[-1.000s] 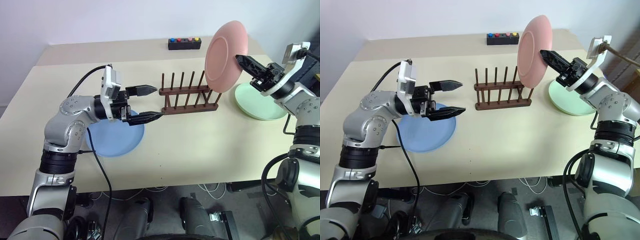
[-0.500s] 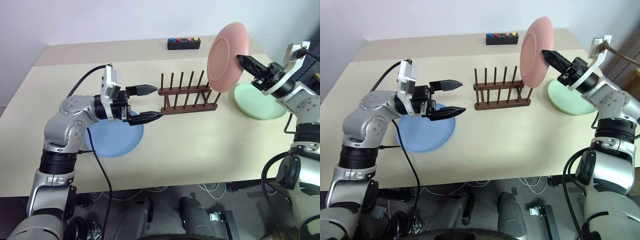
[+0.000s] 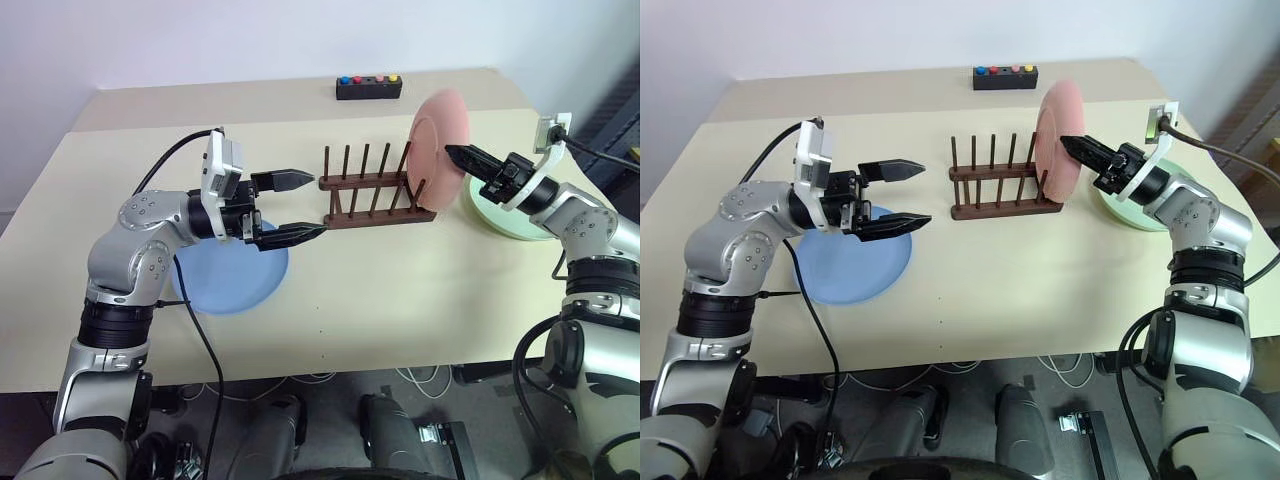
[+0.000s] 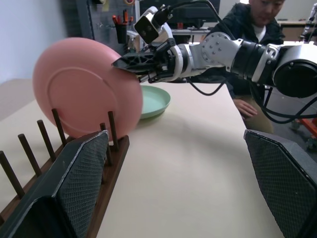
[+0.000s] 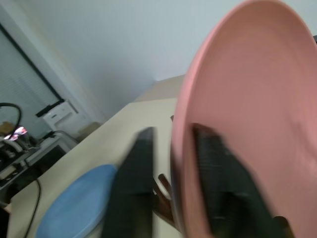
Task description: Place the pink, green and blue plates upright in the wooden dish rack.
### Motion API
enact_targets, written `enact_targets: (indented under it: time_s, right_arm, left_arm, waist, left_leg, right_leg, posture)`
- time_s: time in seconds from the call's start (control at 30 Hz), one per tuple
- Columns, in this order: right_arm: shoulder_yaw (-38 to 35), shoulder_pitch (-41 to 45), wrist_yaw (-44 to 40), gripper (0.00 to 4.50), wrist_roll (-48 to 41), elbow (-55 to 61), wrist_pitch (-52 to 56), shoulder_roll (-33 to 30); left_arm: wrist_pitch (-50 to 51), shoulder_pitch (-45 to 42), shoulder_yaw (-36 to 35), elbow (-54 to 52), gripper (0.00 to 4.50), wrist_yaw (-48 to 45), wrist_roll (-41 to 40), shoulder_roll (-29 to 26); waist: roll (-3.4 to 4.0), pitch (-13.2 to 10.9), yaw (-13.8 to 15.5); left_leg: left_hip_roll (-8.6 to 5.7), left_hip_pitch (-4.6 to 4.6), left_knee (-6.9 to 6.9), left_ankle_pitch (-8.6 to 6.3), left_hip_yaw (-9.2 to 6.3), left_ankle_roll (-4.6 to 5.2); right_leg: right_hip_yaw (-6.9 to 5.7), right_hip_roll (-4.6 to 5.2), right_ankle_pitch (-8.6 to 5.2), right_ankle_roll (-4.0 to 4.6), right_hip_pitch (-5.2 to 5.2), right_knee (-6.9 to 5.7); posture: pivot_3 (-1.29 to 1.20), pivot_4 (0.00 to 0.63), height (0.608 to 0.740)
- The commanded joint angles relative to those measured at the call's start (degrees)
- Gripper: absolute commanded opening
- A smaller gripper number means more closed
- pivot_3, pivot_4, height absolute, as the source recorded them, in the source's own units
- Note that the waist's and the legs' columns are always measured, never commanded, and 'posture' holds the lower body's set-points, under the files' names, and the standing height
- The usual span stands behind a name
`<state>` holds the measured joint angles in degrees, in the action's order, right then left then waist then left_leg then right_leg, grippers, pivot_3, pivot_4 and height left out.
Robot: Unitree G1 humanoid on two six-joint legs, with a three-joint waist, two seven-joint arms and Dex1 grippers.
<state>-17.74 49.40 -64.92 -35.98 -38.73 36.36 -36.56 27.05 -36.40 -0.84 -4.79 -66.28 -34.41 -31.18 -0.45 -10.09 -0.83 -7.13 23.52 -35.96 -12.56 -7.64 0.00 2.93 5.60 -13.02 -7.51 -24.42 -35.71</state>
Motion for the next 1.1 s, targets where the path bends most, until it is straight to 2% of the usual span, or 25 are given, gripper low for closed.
enact_targets:
  time_s: [0.03,0.13,0.17,0.53,0.6,0.8,0.87,1.0,1.1]
  right_arm:
    - [-0.74,0.39,-0.73,2.87,-0.29,1.52,-0.52,-0.44]
    - [-0.35,0.43,0.66,4.3,1.19,3.1,-2.87,-0.6]
    - [-0.34,0.38,1.17,4.42,2.15,4.01,-5.33,-0.58]
    - [-4.62,-0.44,5.16,4.42,2.53,10.25,-16.68,-1.59]
    - [-6.87,-0.19,9.33,4.42,3.37,9.52,-19.61,-2.08]
    - [-13.21,-2.75,13.86,4.42,0.16,7.69,-17.05,-4.43]
    - [-11.08,-6.16,16.24,4.42,5.04,7.67,-19.49,-6.07]
    - [-2.34,-10.83,23.05,4.42,18.9,1.55,-24.41,-10.96]
    - [-0.52,-14.7,21.45,4.42,20.63,2.28,-25.09,-12.3]
  left_arm:
    - [-0.47,-0.16,-0.63,-1.71,4.5,-0.05,-0.51,-0.6]
    - [-0.5,-0.3,-0.56,-1.49,4.5,-0.08,-0.5,-0.51]
    - [-0.53,-0.34,-0.53,-1.39,4.5,-0.1,-0.48,-0.46]
    - [-0.82,-0.22,-0.24,-1.31,4.5,-0.18,-0.43,-0.03]
    - [-0.72,-0.18,-0.24,-1.42,4.5,-0.11,-0.58,0.09]
    - [-0.37,0.06,-0.05,-1.86,4.5,0.0,-1.04,0.68]
    - [-1.21,0.22,1.3,-2.6,4.5,1.41,0.26,2.06]
    - [1.4,-0.37,3.81,-3.55,4.5,3.45,0.1,4.63]
    - [0.83,-1.1,6.94,-2.84,4.5,7.52,4.14,6.88]
  waist:
    - [0.0,0.0,-0.01]
    - [0.0,0.0,-0.06]
    - [0.0,0.0,-0.05]
    - [0.0,0.0,0.01]
    - [0.0,0.0,0.02]
    - [0.0,0.0,0.17]
    - [0.0,0.01,0.14]
    - [0.0,0.01,0.11]
    - [0.05,0.02,-0.02]
  left_leg:
    - [0.0,0.0,0.0,0.0,0.0,0.0]
    - [0.0,0.0,0.01,0.0,0.0,0.0]
    - [0.0,0.0,0.01,0.0,0.0,0.0]
    - [0.0,0.0,0.01,0.0,0.0,-0.01]
    - [0.0,0.0,0.0,0.0,0.0,-0.01]
    - [0.0,0.0,0.01,0.0,0.0,-0.01]
    - [0.0,0.0,0.01,0.0,0.0,-0.01]
    - [-0.02,-0.01,-0.05,0.0,0.03,0.0]
    - [-0.02,-0.03,-0.02,0.01,0.05,-0.01]
  right_leg:
    - [0.0,0.0,0.0,0.0,0.0,0.0]
    - [0.0,0.0,0.0,0.0,-0.01,-0.02]
    - [0.0,0.0,0.0,0.0,-0.01,-0.02]
    - [0.0,0.0,0.0,0.0,-0.02,-0.03]
    - [0.0,0.0,0.0,0.0,-0.01,-0.03]
    - [0.01,0.01,0.0,0.0,0.0,-0.01]
    - [0.01,0.01,0.0,0.0,0.0,-0.01]
    - [0.02,0.01,0.0,0.0,0.03,-0.03]
    - [0.04,0.0,-0.01,0.01,0.0,-0.11]
  posture:
    - [0.0,0.15,0.74]
    - [0.0,0.15,0.74]
    - [0.0,0.15,0.74]
    - [0.0,0.15,0.74]
    - [0.0,0.15,0.74]
    - [0.0,0.15,0.74]
    - [0.0,0.15,0.74]
    - [0.0,0.15,0.74]
    - [0.0,0.15,0.74]
